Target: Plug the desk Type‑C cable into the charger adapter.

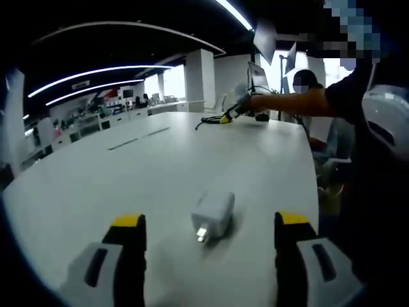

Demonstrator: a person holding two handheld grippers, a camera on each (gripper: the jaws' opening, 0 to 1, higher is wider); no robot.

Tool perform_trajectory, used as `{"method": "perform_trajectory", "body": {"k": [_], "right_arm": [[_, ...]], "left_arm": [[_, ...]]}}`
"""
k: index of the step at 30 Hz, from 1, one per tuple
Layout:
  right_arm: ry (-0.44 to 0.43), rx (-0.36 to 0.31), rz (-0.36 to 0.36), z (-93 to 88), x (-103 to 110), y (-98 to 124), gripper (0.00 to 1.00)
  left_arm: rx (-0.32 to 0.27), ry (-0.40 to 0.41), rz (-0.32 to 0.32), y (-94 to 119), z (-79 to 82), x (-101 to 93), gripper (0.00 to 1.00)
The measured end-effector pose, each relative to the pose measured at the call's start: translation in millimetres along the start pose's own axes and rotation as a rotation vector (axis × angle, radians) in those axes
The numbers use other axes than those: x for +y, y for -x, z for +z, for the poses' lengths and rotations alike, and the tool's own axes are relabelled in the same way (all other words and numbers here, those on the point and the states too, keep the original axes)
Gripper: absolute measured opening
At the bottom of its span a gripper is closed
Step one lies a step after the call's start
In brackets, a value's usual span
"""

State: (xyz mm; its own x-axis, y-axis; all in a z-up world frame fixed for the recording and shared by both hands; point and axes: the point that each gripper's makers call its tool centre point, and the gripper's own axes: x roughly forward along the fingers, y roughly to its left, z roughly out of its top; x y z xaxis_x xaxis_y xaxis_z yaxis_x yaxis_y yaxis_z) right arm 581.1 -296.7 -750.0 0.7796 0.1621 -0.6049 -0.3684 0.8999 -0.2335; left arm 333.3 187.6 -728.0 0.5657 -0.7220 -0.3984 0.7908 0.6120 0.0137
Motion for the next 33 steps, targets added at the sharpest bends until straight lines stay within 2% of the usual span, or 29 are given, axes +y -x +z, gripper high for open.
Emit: {"method": "perform_trajectory", "body": {"k": [7, 15, 22, 25, 33], "right_arm": [[-0.006, 0.007, 0.014, -1.4, -5, -10, 0.24], [-0.012, 0.006, 0.032, -2.4, -2, -12, 0.15], [-0.026, 0.013, 0.049, -2.5, 2, -12, 0.11], [-0.029, 0.018, 0.061, -2.4, 6, -13, 0.06], [0.004, 0.032, 0.066, -2.3, 9, -12, 0.04]], "left_arm": [[0.009, 0.0, 0.004, -1, -2.1, -0.3, 0.82], [0.015, 0.003, 0.007, -2, -4.1, -0.1, 0.82], [0.009, -0.001, 0.009, -1, -1.8, 0.3, 0.82], [0.005, -0.003, 0.009, -1, -0.2, 0.5, 0.82], [0.003, -0.005, 0.007, -1, -0.1, 0.9, 0.82]]}}
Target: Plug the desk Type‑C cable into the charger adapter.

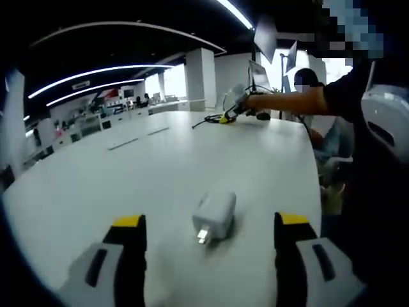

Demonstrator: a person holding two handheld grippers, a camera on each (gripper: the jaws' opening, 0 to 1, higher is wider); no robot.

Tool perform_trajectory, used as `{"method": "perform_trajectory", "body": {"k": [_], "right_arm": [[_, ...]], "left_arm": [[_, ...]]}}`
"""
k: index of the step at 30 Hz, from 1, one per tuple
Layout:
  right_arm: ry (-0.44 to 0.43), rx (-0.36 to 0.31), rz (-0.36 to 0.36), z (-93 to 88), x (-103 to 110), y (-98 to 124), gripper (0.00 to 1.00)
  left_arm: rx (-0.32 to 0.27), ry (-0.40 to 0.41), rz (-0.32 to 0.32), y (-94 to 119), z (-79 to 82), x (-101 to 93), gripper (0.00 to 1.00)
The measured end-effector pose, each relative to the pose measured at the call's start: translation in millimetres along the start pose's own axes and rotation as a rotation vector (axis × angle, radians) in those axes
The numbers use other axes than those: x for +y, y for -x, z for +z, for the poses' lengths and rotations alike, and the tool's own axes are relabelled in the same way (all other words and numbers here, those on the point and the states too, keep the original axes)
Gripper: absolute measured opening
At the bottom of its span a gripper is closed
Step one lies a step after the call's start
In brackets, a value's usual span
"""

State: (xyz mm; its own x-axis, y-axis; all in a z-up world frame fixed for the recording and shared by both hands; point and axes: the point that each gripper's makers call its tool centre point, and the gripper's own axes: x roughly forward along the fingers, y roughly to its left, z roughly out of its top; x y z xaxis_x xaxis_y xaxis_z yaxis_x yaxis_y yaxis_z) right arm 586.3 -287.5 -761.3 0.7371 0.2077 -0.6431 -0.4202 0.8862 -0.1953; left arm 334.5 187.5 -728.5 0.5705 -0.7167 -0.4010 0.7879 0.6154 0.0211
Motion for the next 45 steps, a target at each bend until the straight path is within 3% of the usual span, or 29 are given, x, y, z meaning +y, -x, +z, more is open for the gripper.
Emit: {"method": "perform_trajectory", "body": {"k": [4, 19, 25, 33, 45], "right_arm": [[-0.007, 0.006, 0.016, 0.5, 2, -2, 0.04], [-0.161, 0.022, 0.11, -1.0, 7, -3, 0.05], [-0.126, 0.048, 0.108, 0.2, 0, -6, 0.03], [-0.061, 0.024, 0.084, 4.8, 3, 0, 0.0], [-0.053, 0.05, 0.1, 3.3, 3, -1, 0.0]], "left_arm": [[0.003, 0.0, 0.001, 0, -1.3, 1.6, 0.82], [0.003, 0.007, 0.007, -2, -3.7, 1.4, 0.82], [0.002, 0.012, 0.012, -1, -4.7, -0.1, 0.82], [0.003, 0.013, 0.01, 0, -4.7, -1.8, 0.82], [0.001, 0.012, 0.008, -2, -4.6, -2.5, 0.82]]}}
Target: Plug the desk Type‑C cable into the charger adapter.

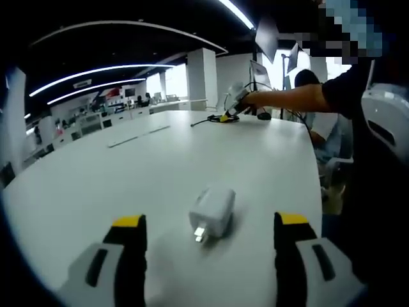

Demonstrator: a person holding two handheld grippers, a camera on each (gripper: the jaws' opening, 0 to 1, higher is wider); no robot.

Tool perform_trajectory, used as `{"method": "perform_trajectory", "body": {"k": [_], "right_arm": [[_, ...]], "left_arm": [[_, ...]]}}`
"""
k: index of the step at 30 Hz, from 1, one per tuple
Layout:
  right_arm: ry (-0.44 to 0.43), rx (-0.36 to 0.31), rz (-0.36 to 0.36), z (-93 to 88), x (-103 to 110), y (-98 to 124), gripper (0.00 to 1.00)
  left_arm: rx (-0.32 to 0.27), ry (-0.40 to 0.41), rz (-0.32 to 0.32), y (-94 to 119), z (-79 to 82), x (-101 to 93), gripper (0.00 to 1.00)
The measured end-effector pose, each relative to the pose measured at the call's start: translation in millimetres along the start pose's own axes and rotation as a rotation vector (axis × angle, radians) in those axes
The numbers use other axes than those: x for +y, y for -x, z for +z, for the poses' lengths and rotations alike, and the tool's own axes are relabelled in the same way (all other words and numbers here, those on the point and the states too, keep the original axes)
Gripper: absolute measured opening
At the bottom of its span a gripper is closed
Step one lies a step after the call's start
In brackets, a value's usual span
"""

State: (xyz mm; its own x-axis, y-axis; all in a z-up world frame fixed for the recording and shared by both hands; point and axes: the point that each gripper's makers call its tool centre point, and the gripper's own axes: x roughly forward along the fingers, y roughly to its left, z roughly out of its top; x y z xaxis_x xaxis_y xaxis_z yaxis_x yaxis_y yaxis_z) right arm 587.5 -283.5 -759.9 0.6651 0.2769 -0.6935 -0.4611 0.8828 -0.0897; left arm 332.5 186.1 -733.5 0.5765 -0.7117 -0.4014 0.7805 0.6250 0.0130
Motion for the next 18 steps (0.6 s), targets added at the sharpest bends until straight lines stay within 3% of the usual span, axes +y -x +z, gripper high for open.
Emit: {"method": "perform_trajectory", "body": {"k": [6, 18], "right_arm": [[0.012, 0.009, -0.002, -1.2, 12, 3, 0.0], [0.071, -0.002, -0.013, 6.8, 10, 13, 0.0]], "left_arm": [[-0.005, -0.003, 0.007, 0, 2.4, 3.1, 0.81], [-0.017, -0.008, 0.003, -1, 5.9, 4.3, 0.81]]}}
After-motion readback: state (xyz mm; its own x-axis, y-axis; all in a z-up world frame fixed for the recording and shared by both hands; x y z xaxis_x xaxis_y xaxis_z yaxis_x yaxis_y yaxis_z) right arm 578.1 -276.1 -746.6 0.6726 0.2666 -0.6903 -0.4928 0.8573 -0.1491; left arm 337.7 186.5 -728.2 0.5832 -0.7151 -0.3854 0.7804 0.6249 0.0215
